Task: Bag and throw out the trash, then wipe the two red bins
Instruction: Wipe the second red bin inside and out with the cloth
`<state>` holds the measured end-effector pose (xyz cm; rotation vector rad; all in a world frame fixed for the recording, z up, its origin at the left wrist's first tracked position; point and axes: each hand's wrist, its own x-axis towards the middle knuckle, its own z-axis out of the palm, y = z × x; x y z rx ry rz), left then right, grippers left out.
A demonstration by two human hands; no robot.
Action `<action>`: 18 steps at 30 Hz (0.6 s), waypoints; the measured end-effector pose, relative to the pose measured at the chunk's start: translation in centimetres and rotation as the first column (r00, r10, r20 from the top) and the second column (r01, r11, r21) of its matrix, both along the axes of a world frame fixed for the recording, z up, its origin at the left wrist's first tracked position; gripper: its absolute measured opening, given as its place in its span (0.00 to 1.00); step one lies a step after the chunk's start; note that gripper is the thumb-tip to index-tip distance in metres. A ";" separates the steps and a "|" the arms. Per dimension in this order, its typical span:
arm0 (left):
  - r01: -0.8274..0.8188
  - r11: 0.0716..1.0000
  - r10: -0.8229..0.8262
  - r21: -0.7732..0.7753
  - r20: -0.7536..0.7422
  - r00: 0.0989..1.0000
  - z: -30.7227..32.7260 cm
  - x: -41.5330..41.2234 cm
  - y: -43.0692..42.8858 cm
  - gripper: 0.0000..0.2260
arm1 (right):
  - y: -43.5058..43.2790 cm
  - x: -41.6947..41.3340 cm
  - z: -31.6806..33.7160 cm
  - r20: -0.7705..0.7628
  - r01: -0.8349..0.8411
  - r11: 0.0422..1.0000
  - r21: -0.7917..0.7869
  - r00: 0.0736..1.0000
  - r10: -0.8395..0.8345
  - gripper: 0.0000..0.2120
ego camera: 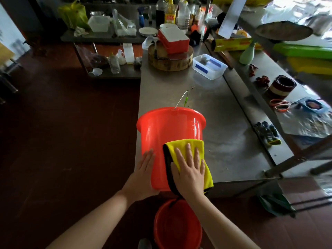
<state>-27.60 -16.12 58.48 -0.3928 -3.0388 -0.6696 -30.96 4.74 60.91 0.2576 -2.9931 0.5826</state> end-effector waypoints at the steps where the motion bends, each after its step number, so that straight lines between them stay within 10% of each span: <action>1: -0.001 1.000 0.001 0.010 0.009 1.000 0.0 0.0 0.0 0.59 | 0.6 0.1 -0.1 0.038 0.050 0.997 -0.054 0.998 -0.048 0.29; 7: 0.025 1.000 -0.025 -0.003 -0.020 0.999 0.0 -0.5 1.1 0.58 | 1.1 1.2 -0.4 0.084 0.169 0.976 -0.136 0.984 -0.158 0.29; 13: 0.040 0.967 -0.032 -0.250 0.039 0.999 -0.8 -1.3 1.0 0.56 | 0.6 3.5 -1.9 -0.142 -0.177 0.980 0.089 0.972 0.188 0.28; 18: -0.055 0.996 0.044 0.070 0.150 0.988 -1.5 -0.5 1.2 0.56 | 2.9 3.2 -1.8 -0.134 -0.127 0.991 0.034 0.982 0.131 0.27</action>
